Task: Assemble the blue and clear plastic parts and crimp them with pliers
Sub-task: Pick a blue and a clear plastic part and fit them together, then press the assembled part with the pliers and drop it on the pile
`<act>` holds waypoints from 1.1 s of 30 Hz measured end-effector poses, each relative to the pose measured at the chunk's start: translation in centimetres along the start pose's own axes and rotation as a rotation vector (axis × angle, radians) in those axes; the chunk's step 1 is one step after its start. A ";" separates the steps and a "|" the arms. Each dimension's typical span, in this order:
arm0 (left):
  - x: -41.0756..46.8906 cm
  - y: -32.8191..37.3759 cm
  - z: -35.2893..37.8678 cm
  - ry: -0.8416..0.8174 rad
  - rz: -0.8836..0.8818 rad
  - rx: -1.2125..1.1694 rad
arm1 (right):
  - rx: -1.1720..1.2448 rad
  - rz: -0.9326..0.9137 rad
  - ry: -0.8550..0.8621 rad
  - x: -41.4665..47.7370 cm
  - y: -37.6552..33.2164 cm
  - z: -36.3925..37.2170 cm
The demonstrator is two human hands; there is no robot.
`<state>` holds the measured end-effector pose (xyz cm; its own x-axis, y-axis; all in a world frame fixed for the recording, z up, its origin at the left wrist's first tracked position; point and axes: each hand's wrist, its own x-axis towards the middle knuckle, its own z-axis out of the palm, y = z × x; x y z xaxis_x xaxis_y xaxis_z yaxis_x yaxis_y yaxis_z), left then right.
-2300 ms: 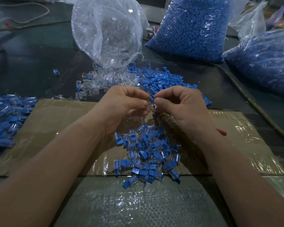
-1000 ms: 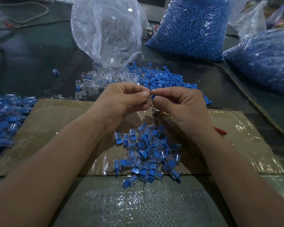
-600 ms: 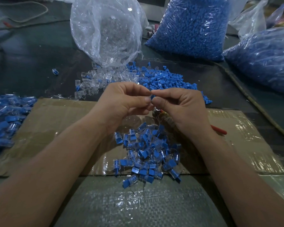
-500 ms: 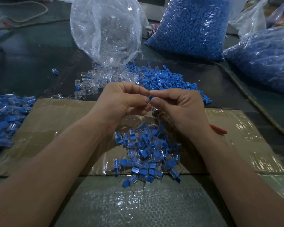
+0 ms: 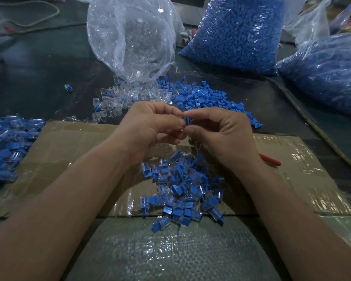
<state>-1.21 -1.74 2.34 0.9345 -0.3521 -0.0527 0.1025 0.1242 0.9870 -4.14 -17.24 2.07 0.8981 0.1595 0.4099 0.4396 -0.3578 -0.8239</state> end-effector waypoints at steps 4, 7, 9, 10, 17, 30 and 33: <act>0.0 0.1 0.0 -0.045 -0.033 -0.023 | -0.025 -0.041 0.032 -0.1 -0.1 -0.1; 0.0 0.2 0.0 -0.078 -0.066 -0.082 | -0.047 -0.084 0.064 -0.2 -0.1 -0.2; 0.0 0.3 0.0 -0.086 -0.084 -0.109 | -0.072 -0.121 0.083 -0.1 0.0 -0.2; 0.0 0.4 0.0 -0.084 -0.090 -0.111 | -0.081 -0.134 0.095 -0.1 0.1 -0.2; 0.0 0.1 0.1 -0.045 -0.090 -0.042 | -0.119 -0.147 0.074 0.1 0.7 -0.2; 0.2 -0.1 -0.1 -0.044 -0.048 -0.014 | -0.176 -0.158 0.062 -0.1 0.4 0.0; 0.2 -0.1 -0.1 -0.048 -0.049 -0.018 | -0.179 -0.152 0.063 -0.1 0.3 0.1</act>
<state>-0.99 -1.77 2.21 0.9109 -0.4019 -0.0930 0.1541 0.1224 0.9804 -4.09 -17.32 1.74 0.8168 0.1686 0.5517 0.5547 -0.4924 -0.6707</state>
